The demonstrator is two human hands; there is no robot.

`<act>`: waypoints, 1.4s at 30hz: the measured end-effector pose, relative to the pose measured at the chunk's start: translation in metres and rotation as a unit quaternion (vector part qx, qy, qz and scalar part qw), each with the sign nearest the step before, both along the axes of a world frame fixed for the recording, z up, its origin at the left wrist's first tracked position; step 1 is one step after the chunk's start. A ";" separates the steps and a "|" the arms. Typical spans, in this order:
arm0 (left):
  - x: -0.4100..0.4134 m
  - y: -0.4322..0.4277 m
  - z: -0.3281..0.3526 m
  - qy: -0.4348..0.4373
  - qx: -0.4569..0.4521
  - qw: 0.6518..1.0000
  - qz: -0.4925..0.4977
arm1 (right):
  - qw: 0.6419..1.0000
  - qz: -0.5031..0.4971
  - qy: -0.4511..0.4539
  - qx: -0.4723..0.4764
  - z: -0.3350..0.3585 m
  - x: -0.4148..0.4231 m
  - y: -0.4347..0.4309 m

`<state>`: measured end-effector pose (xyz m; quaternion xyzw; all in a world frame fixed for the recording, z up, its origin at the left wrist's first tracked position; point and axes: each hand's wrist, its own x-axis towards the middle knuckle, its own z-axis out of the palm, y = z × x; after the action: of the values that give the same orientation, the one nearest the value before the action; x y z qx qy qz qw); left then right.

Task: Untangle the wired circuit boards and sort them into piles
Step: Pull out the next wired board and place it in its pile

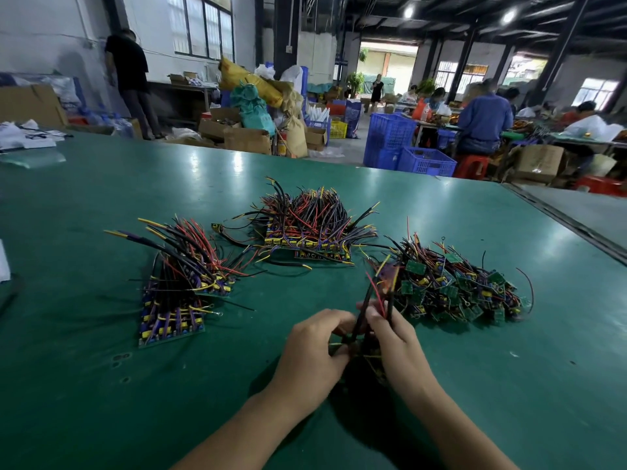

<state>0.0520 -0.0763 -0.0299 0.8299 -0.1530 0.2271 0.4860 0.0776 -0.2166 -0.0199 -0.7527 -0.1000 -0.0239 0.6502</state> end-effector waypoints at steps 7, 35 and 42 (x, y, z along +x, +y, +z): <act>-0.003 0.001 0.005 0.003 0.010 1.000 -0.004 | 0.992 0.058 -0.087 -0.072 -0.003 0.002 -0.006; 0.003 -0.006 0.023 0.253 -0.428 0.867 -0.032 | 0.901 0.388 0.160 0.107 0.009 -0.008 -0.006; 0.002 -0.006 0.026 0.251 -0.420 0.871 -0.039 | 0.964 0.262 0.028 -0.017 0.006 -0.010 0.008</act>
<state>0.0536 -0.0823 -0.0043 0.5699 0.0516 0.0348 0.8193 0.0672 -0.2088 -0.0141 -0.7115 -0.2758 0.1707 0.6233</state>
